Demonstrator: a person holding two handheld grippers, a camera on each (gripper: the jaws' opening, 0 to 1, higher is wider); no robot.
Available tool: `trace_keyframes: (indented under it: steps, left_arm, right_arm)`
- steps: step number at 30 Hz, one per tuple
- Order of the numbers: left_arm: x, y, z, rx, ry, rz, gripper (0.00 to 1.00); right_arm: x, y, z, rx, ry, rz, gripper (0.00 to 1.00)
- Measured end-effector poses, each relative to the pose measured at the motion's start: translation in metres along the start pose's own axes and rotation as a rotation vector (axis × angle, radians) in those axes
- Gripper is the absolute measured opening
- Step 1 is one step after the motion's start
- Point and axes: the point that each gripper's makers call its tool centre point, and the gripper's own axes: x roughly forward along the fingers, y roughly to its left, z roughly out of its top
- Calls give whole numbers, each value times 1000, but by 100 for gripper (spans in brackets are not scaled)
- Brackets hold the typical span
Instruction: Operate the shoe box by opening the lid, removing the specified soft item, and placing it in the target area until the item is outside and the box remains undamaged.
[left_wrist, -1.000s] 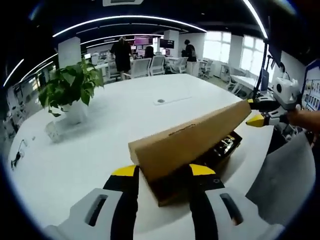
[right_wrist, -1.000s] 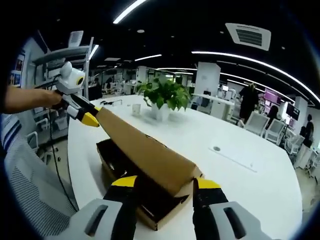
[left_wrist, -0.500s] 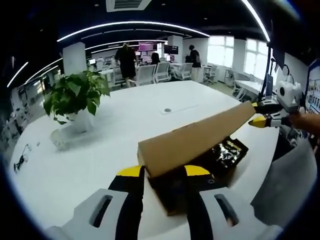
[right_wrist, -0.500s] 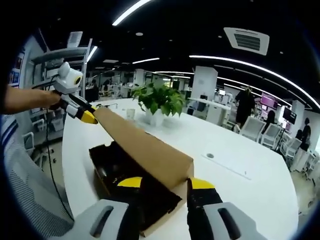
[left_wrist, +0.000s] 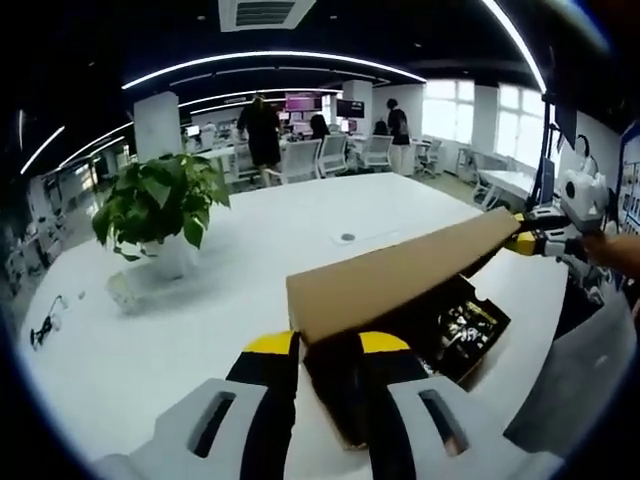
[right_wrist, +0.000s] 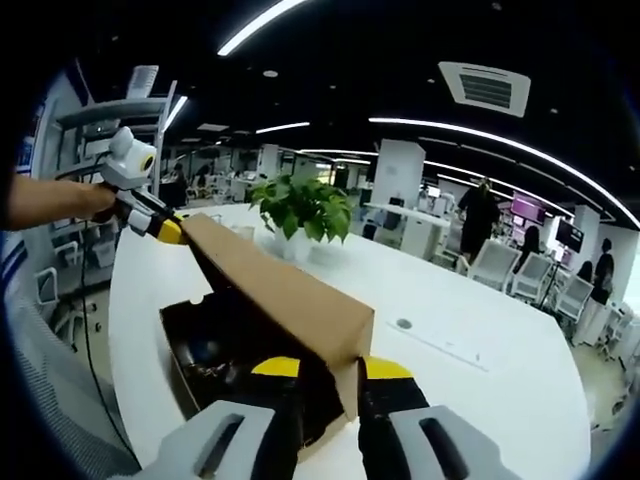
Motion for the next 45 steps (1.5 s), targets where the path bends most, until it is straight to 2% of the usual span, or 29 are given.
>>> trace_keyframes:
  steps: [7,13,26,45]
  left_arm:
    - [4,7,8,-6,-11,20,13]
    - [7,16,12,-10,-22,57,3]
    - [14,22,21,-33,-40,68,2]
    - [26,27,37,-49,-57,75,1]
  right_arm:
    - [5,-8,4,-3,-3,-12,12]
    - [8,-15,8,-6,-5,-24,9]
    - [13,-21,11,4,-18,-38,8]
    - [21,-23,-35,10,72,-59,9]
